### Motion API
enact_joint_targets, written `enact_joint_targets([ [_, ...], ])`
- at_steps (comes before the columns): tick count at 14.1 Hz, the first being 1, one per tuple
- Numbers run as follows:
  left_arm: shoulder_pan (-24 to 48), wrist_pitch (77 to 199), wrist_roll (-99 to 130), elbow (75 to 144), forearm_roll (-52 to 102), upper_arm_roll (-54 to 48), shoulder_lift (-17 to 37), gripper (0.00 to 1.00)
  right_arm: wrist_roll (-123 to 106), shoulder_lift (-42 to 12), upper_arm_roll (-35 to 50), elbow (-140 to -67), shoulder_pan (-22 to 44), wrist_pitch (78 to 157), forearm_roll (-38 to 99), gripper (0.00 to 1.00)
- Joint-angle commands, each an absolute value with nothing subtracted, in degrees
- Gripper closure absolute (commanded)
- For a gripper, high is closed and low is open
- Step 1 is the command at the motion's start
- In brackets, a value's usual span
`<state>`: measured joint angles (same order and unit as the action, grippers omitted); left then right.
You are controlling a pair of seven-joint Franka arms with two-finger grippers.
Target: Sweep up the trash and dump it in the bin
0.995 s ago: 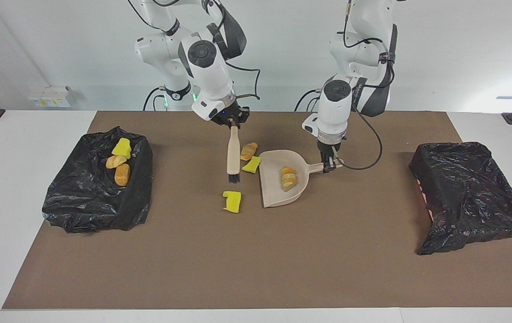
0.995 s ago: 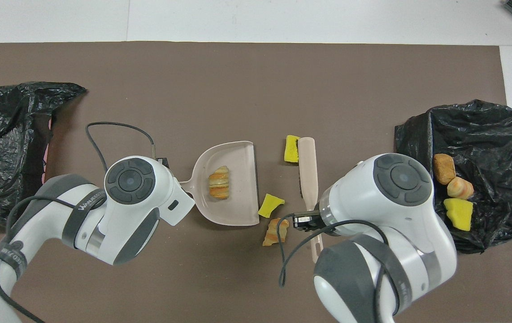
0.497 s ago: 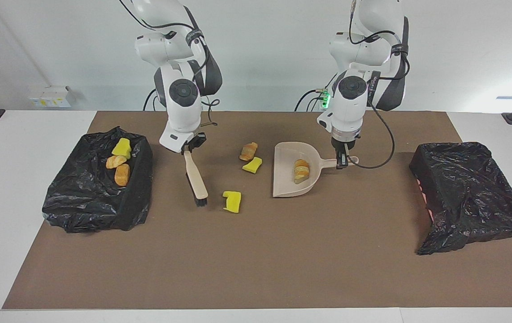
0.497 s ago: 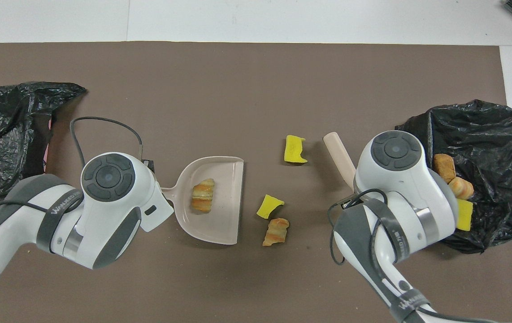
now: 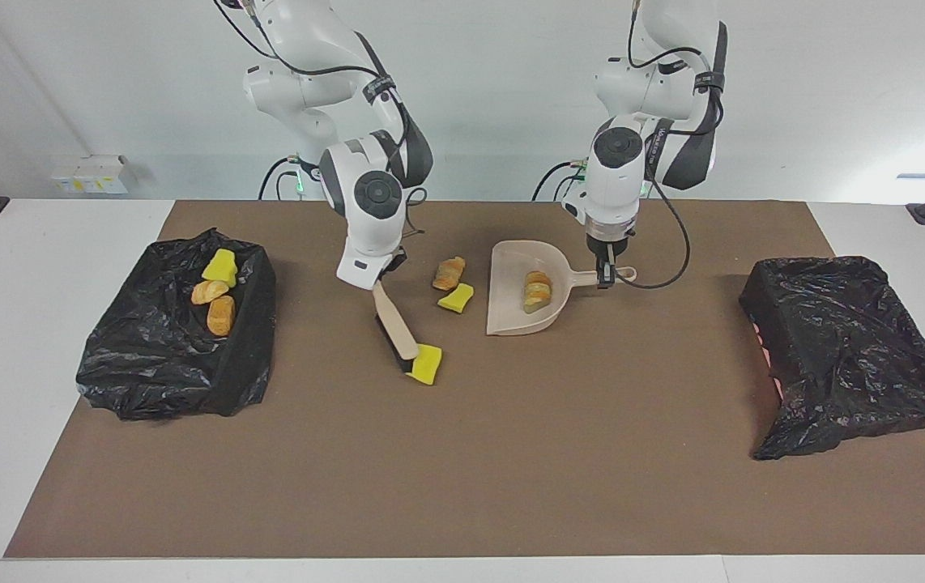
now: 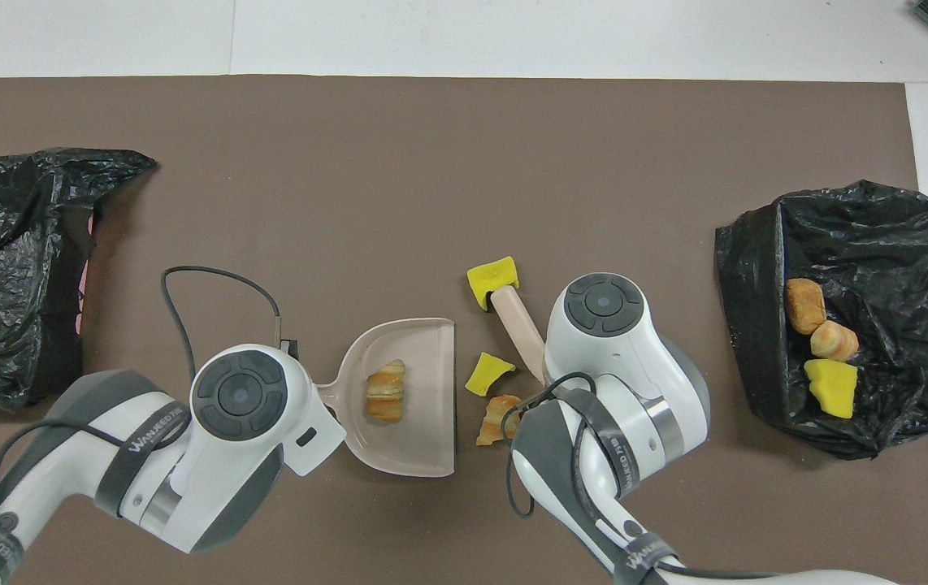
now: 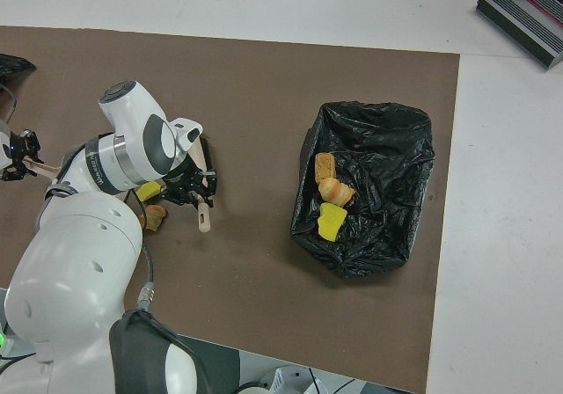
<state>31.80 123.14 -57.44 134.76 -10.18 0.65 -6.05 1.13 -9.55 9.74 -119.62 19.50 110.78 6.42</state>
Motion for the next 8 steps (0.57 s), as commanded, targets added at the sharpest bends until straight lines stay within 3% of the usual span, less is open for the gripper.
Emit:
enact_joint_targets([
  [1, 35.68, 122.09, -47.50, 138.86, -11.43, 1.05, -9.85, 1.00, 0.87, -7.92, 9.93, -121.11, 21.87, 110.57, 17.28, 1.00],
  [5, 34.98, 125.67, -43.42, 138.34, -11.08, 1.05, -7.65, 1.00, 3.77, -5.98, 9.93, -121.99, 24.43, 110.66, 26.88, 1.00],
  [8, 32.53, 127.70, -43.68, 137.90, -10.81, 1.05, -6.51, 1.00, 6.92, -1.60, 9.32, -121.38, 22.25, 107.68, 27.07, 1.00],
])
